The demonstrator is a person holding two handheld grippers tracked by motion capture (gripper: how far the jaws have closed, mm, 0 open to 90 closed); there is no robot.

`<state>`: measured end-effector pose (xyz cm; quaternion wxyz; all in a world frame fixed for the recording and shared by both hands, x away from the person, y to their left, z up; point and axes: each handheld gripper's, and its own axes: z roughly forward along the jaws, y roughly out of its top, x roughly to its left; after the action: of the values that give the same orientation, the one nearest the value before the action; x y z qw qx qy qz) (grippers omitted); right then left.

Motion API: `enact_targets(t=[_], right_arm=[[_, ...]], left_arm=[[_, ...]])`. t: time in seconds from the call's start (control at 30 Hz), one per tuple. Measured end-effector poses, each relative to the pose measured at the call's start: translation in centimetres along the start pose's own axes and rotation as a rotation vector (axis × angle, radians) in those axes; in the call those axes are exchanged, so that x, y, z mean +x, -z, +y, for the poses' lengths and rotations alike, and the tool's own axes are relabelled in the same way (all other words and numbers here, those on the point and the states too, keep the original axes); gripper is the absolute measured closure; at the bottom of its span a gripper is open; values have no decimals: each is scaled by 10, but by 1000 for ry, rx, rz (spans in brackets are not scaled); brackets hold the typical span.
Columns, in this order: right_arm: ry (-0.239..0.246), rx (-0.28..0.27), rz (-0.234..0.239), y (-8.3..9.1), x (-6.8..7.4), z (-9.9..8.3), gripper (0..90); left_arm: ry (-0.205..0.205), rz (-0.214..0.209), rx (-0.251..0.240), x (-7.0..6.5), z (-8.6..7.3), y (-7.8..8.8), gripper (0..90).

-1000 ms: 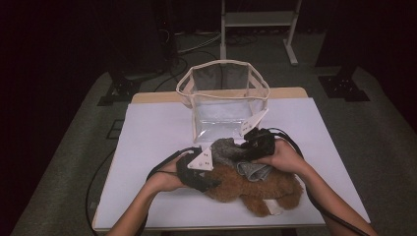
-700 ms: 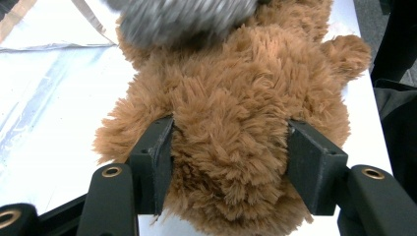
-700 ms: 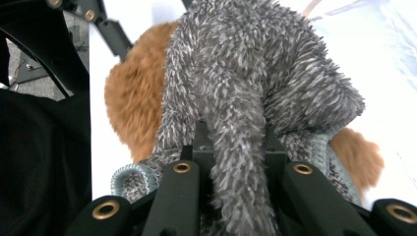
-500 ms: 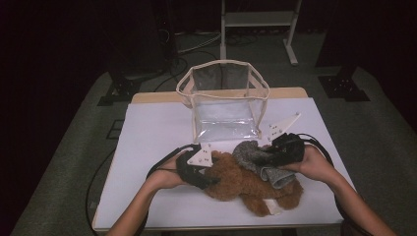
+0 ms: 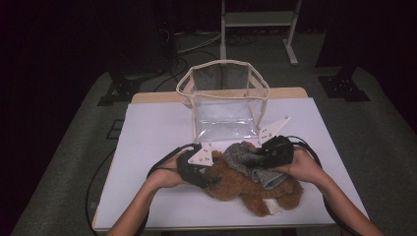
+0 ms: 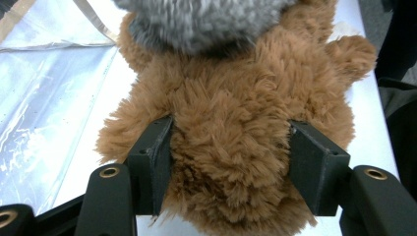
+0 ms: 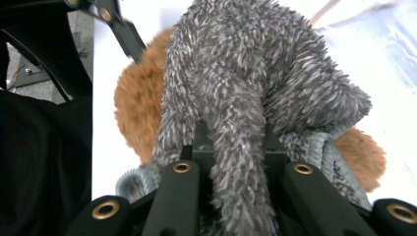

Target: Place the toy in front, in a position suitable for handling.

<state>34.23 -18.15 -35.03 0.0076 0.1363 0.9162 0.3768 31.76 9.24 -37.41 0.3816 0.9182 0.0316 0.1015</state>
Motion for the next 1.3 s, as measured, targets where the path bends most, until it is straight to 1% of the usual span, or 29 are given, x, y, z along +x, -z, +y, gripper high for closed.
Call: enact_targets(t=[0.03, 0.07, 0.1, 0.13, 0.2, 0.23, 0.27, 0.3, 0.33, 0.37, 0.4, 0.43, 0.47, 0.53, 0.63, 0.67, 0.7, 0.73, 0.77, 0.83, 0.87, 0.9, 0.93, 1.03, 1.07, 1.1, 1.17, 1.3], right_arm=[[-5, -1, -5, 2, -1, -3, 752], [-13, -1, -10, 4, -2, -7, 752], [-15, -6, -12, 7, -3, -11, 752], [-24, -14, -12, 9, -4, -15, 753], [-37, -25, -18, 13, -4, -21, 753], [-37, -25, -18, 13, -4, -21, 753], [-41, -30, -27, 15, -3, -24, 753], [-41, -30, -27, 15, -3, -24, 753], [-26, -24, -31, 14, -1, -21, 752], [-19, -18, -34, 13, 0, -19, 752], [-19, -18, -34, 13, 0, -19, 752], [-7, -16, -37, 11, 3, -12, 751], [1, -18, -35, 10, 3, -9, 751], [23, -25, -22, 3, 5, -1, 751], [48, -20, 0, -8, 7, 9, 751], [56, -12, 1, -11, 8, 10, 751], [60, -5, -1, -13, 7, 10, 751], [58, -6, 0, -13, 6, 9, 751], [53, -3, -5, -12, 5, 7, 751], [54, 5, -21, -8, 4, 2, 752], [36, 2, -23, -5, 4, -1, 752], [29, 0, -29, -2, 4, -4, 752], [19, -5, -38, 2, 3, -8, 752], [5, -15, -43, 10, 2, -16, 752], [1, -16, -48, 12, 3, -16, 751], [3, -22, -49, 12, 4, -16, 751], [15, -18, -50, 9, 6, -12, 751], [46, -24, -28, -1, 10, 2, 749]], left_arm=[[0, 0, 0, 0, 0, 0, 384], [6, -6, -28, -1, -2, 5, 381], [12, -7, -41, -3, -4, 7, 375], [15, -3, -44, -3, -6, 10, 366], [28, -3, -30, -4, -9, 12, 324], [28, -3, -30, -4, -9, 12, 310], [41, -3, -14, -5, -12, 10, 310], [38, -1, -2, -5, -14, 8, 310], [43, -4, -2, -6, -17, 4, 316], [43, -4, -2, -6, -17, 4, 326], [49, 2, -10, -5, -17, 0, 326], [53, 5, -12, -4, -17, -1, 333], [64, 7, -18, -3, -16, -3, 333], [69, 7, -21, -1, -14, -6, 331], [59, 17, -11, 0, -12, -7, 326], [57, 20, -6, 1, -12, -7, 325], [54, 20, -3, 1, -12, -6, 323], [59, 22, -11, 1, -13, -5, 322], [66, 23, -19, 0, -15, -4, 320], [62, 20, -25, -1, -16, -1, 316], [64, 22, -31, -3, -17, 0, 313], [64, 22, -33, -5, -19, 2, 309], [62, 21, -27, -6, -20, 3, 304], [60, 17, -20, -8, -23, 2, 303], [67, 19, -32, -8, -22, 0, 316], [64, 20, -31, -8, -21, -1, 331], [57, 36, -24, -5, -17, -4, 339], [50, 62, -1, -1, -11, -8, 340]])
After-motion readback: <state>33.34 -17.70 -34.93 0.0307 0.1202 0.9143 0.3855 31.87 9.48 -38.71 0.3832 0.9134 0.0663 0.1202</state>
